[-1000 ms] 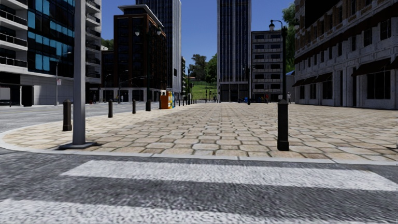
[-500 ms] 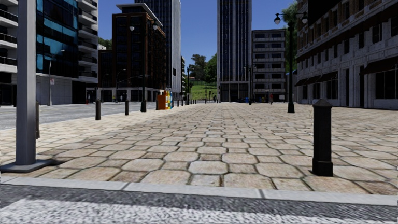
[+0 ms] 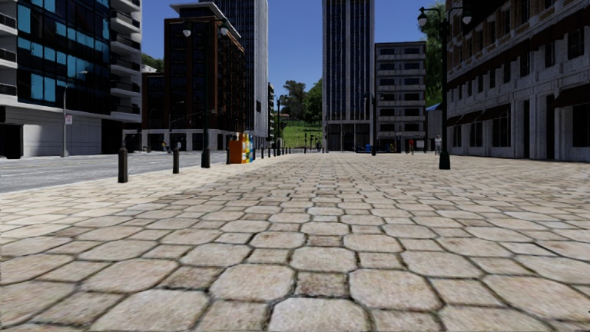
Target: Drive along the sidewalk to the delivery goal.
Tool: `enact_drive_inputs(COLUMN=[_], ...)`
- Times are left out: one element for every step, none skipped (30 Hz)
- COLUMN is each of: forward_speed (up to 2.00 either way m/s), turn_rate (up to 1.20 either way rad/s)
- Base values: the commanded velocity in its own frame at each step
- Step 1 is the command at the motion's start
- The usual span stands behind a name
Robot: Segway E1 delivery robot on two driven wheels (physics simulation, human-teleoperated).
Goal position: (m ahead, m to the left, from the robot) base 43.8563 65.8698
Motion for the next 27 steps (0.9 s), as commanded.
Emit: enact_drive_inputs(forward_speed=[2.0,2.0,2.0,2.0,2.0,2.0,2.0,2.0,2.0,2.0,2.0,2.0,2.0,2.0,2.0,2.0,2.0,2.0,2.0,2.0,2.0,2.0,2.0,2.0,2.0,2.0,2.0], turn_rate=[-0.25,-0.48,-0.97,-1.2,-1.2,-1.17,-0.07,-0.07,-0.01,0.0,0.0,0.0,0.0,0.0,0.0,0.0,0.0,0.0,0.0,0.0,0.0,0.0,0.0,0.0,0.0,0.0,0.0])
